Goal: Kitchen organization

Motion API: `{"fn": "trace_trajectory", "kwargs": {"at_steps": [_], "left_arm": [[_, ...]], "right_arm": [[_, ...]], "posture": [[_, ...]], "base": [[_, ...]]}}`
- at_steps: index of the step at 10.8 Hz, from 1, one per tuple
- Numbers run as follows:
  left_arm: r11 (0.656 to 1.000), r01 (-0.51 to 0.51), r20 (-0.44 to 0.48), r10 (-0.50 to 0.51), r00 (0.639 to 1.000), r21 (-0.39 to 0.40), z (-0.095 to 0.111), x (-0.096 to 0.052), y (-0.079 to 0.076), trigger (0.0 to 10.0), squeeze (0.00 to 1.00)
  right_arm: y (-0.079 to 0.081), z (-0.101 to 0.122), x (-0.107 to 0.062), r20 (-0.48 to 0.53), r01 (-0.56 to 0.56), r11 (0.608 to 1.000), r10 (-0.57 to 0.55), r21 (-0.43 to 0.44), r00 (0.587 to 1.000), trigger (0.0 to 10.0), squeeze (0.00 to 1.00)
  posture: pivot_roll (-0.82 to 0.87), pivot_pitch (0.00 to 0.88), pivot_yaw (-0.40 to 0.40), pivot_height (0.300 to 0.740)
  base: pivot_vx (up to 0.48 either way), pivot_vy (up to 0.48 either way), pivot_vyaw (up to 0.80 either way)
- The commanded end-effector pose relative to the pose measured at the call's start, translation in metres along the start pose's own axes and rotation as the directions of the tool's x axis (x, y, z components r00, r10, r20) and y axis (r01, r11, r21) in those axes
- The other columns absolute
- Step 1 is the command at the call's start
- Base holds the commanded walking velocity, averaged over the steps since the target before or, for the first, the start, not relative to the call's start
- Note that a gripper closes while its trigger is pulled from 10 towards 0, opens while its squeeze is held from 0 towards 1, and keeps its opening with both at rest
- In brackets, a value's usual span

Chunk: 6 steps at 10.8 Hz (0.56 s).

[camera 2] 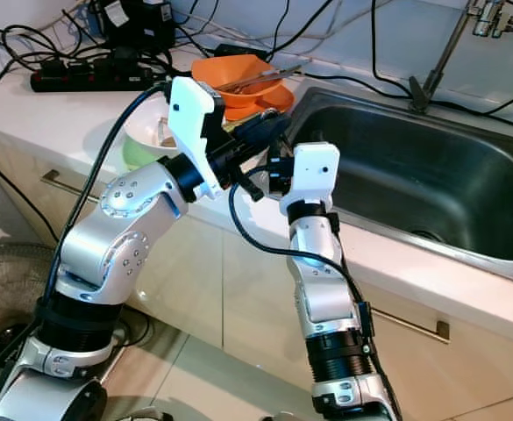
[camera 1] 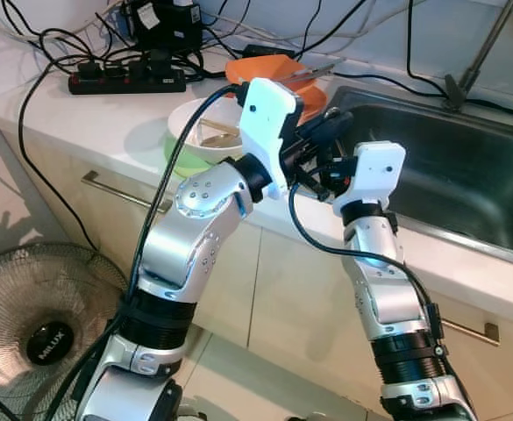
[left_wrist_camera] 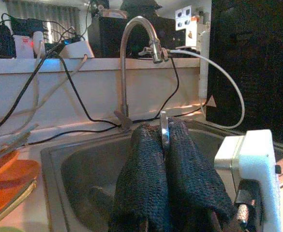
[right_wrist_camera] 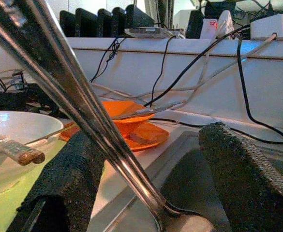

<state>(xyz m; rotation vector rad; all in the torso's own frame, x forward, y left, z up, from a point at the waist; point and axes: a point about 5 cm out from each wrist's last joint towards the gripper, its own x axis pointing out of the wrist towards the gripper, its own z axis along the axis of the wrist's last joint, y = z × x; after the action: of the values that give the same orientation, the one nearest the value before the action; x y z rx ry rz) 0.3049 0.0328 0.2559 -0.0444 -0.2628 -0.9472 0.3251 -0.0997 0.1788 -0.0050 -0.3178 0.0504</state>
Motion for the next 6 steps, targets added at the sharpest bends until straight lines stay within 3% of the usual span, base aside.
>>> {"fn": "trace_trajectory", "kwargs": {"at_steps": [1, 4, 5, 6], "left_arm": [[0.998, 0.056, -0.007, -0.056, 0.998, 0.004, -0.0003, 0.0025, -0.0102, 10.0, 0.00], [0.999, 0.049, -0.010, -0.049, 0.999, 0.008, 0.0005, 0.0041, -0.0073, 10.0, 0.00], [0.999, 0.040, -0.008, -0.040, 0.999, 0.010, 0.0007, 0.0048, -0.0062, 10.0, 0.00], [0.999, 0.030, -0.007, -0.030, 1.000, 0.012, 0.0008, 0.0046, -0.0047, 10.0, 0.00]], "right_arm": [[0.0015, 0.0029, -0.0010, 0.015, -0.001, 1.000, 0.000, 0.009, 1.000, 10.0, 0.00], [0.0000, 0.0030, -0.0019, 0.015, 0.009, 1.000, -0.009, 0.010, 1.000, 10.0, 0.00], [-0.0010, 0.0033, -0.0013, 0.015, 0.009, 1.000, -0.009, 0.008, 1.000, 8.9, 0.00], [-0.0011, 0.0034, -0.0010, 0.017, 0.006, 1.000, -0.007, 0.011, 1.000, 0.0, 0.00]], "posture": [[0.06, 0.000, -0.004, 0.740], [0.06, 0.000, 0.005, 0.740], [0.06, 0.005, 0.001, 0.740], [0.06, 0.009, -0.003, 0.740]], "base": [[0.000, 0.000, 0.00], [0.000, 0.000, 0.00], [0.000, 0.000, 0.00], [0.000, 0.000, 0.00]]}}
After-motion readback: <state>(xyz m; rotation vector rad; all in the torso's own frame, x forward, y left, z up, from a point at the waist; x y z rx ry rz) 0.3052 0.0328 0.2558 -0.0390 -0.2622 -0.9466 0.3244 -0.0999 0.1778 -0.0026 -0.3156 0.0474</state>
